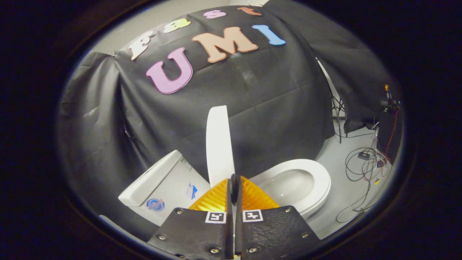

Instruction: Open the toilet lid.

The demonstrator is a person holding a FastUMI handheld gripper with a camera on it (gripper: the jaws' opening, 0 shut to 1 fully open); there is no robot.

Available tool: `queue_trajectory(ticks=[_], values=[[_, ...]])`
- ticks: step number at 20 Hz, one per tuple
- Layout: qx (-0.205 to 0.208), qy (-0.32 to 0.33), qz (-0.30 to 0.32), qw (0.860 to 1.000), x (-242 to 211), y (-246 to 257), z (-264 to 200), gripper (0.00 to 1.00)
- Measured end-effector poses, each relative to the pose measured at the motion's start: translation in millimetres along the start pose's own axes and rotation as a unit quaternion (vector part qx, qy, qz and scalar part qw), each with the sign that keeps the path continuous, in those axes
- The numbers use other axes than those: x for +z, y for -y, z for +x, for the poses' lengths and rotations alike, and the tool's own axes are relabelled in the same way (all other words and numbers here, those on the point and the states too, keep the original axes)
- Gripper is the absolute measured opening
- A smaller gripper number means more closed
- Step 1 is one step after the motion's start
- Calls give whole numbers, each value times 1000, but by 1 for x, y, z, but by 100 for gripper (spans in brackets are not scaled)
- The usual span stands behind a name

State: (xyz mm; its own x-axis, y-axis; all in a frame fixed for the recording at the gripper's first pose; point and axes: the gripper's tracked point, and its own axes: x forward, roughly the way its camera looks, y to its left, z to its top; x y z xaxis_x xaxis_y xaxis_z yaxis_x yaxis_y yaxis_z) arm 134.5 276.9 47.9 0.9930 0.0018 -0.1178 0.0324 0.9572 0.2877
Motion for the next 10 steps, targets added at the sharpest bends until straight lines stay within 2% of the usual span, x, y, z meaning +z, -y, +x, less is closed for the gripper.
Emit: queue_trajectory(ticks=[10], values=[[7, 1, -58, 998, -4, -49, -5, 2]])
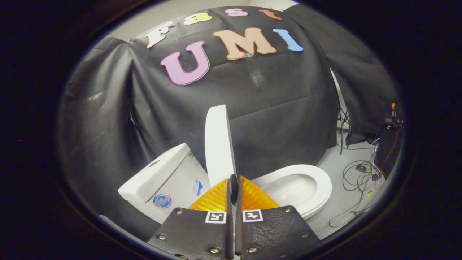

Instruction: Open the toilet lid.

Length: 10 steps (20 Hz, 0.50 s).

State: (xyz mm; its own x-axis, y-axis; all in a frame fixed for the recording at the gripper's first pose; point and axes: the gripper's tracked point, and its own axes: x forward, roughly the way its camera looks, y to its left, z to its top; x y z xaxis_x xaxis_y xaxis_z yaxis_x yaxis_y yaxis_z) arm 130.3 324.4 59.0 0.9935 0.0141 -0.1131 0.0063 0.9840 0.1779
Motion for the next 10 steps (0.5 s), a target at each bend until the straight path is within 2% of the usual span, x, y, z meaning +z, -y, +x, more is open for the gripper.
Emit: queue_trajectory(ticks=[10], values=[[14, -6, -41, 999, -6, -47, 2, 2]])
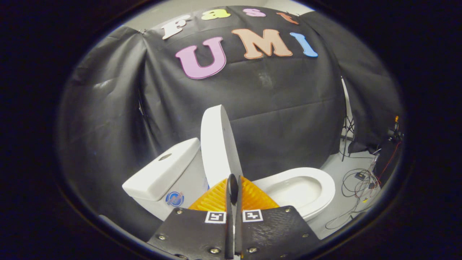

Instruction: Open the toilet lid.

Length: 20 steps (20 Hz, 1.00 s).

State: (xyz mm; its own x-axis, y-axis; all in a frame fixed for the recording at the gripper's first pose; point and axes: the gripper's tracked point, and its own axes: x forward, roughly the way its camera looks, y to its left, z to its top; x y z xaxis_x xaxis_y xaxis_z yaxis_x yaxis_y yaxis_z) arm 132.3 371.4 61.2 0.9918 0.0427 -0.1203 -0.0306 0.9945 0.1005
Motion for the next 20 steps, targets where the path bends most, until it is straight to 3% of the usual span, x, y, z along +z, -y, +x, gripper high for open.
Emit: queue_trajectory(ticks=[13, 20], values=[[61, -18, -52, 997, -24, -70, 8, 3], [81, -25, -48, 995, -28, -77, 6, 3]])
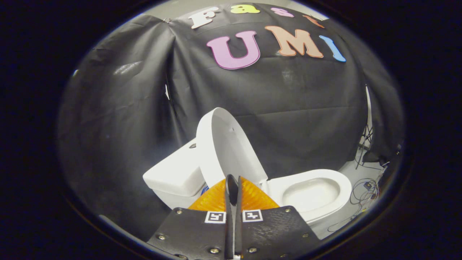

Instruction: Open the toilet lid.

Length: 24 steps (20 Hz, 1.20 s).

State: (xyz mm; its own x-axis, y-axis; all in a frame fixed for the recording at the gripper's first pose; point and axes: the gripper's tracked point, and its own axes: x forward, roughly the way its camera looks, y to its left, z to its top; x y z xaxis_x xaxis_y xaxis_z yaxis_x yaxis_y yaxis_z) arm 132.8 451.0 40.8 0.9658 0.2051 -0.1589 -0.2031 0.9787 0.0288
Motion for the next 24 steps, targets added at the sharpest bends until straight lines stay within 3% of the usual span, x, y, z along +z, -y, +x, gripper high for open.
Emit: queue_trajectory(ticks=[1, 2, 4, 6, 8, 11, 16, 22, 24], values=[[5, -11, 9, 1000, -5, -2, -2, 3], [12, -3, 20, 1000, -1, 0, -4, 17], [33, -13, 30, 999, -6, -5, -7, 17], [55, -3, 41, 998, 3, -8, -21, 26], [73, 20, 46, 996, 19, -6, -39, 22], [79, 42, 33, 995, 34, 7, -53, 46], [48, 52, -5, 997, 46, 68, -68, 84], [-5, 74, -50, 996, 62, 157, -67, 100], [-29, 77, -60, 995, 65, 190, -68, 99]])
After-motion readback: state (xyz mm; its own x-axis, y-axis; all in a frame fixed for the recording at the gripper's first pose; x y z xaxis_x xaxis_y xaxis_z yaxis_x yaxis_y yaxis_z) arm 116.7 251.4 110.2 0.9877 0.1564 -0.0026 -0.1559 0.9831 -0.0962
